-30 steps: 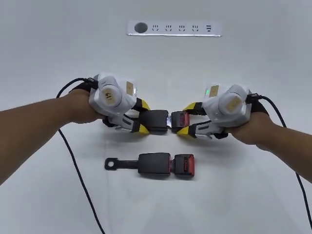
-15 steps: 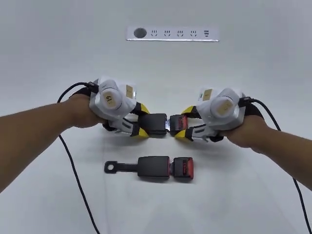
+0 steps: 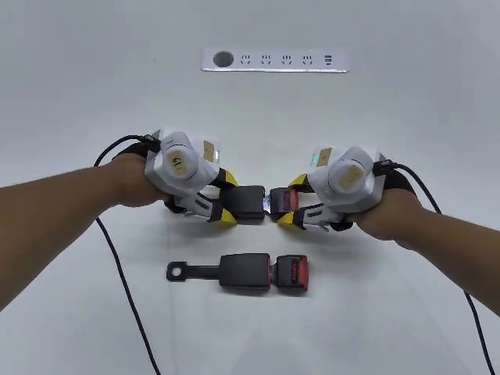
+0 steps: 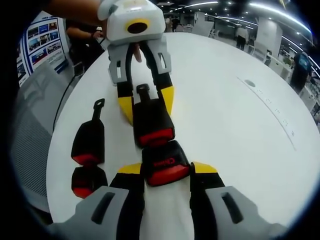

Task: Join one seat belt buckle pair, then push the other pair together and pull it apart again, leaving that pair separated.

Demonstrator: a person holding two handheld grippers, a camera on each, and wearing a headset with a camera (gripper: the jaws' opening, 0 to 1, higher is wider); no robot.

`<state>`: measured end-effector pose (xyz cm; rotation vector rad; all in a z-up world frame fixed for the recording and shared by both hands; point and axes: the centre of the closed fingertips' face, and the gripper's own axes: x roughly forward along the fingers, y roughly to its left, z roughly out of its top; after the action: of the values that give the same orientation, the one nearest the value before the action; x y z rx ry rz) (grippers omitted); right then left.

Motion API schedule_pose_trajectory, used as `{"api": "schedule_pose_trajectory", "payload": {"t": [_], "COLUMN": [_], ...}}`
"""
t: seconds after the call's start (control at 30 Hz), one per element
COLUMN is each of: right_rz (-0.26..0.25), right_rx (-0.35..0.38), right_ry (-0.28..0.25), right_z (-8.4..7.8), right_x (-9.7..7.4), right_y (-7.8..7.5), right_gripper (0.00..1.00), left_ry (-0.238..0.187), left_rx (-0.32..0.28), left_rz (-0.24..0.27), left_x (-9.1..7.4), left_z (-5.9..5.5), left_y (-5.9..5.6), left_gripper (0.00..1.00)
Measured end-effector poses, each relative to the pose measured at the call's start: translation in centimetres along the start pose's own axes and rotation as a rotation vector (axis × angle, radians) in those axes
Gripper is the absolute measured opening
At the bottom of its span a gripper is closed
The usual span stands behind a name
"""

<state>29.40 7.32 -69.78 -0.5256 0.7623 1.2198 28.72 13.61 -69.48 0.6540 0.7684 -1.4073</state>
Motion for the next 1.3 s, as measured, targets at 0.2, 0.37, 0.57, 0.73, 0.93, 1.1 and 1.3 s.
{"api": "schedule_pose_trajectory", "payload": {"t": [0.2, 0.37, 0.57, 0.73, 0.93, 1.1, 1.3], "right_rz": [-0.008, -0.019, -0.02, -0.026, -0.025, -0.027, -0.026], "right_rx": [-0.015, -0.02, -0.023, -0.018, -0.022, -0.018, -0.023], "right_ry": [0.018, 0.031, 0.029, 0.038, 0.04, 0.051, 0.048], "right_z": [0.0, 0.0, 0.0, -0.1, -0.2, -0.4, -0.8], "right_x": [0.1, 0.0, 0.0, -0.1, -0.2, -0.6, -1.0], "right_y": [0.0, 0.2, 0.2, 0.1, 0.1, 0.0, -0.3], "right_gripper": [0.34, 0.34, 0.34, 0.34, 0.34, 0.34, 0.34], "left_ry": [0.006, 0.005, 0.008, 0.003, -0.001, -0.005, -0.016], "left_rx": [0.011, -0.001, 0.0, -0.004, -0.006, -0.008, -0.011], "left_rz": [-0.003, 0.0, 0.001, 0.001, 0.003, 0.007, 0.008], "left_x": [0.0, 0.0, -0.1, -0.1, -0.1, -0.2, -0.2], "left_z": [0.1, 0.0, 0.1, 0.1, 0.2, 0.2, 0.2], "left_y": [-0.1, 0.0, -0.1, -0.1, -0.1, -0.1, -0.1], "left_gripper": [0.33, 0.33, 0.33, 0.33, 0.33, 0.33, 0.33]}}
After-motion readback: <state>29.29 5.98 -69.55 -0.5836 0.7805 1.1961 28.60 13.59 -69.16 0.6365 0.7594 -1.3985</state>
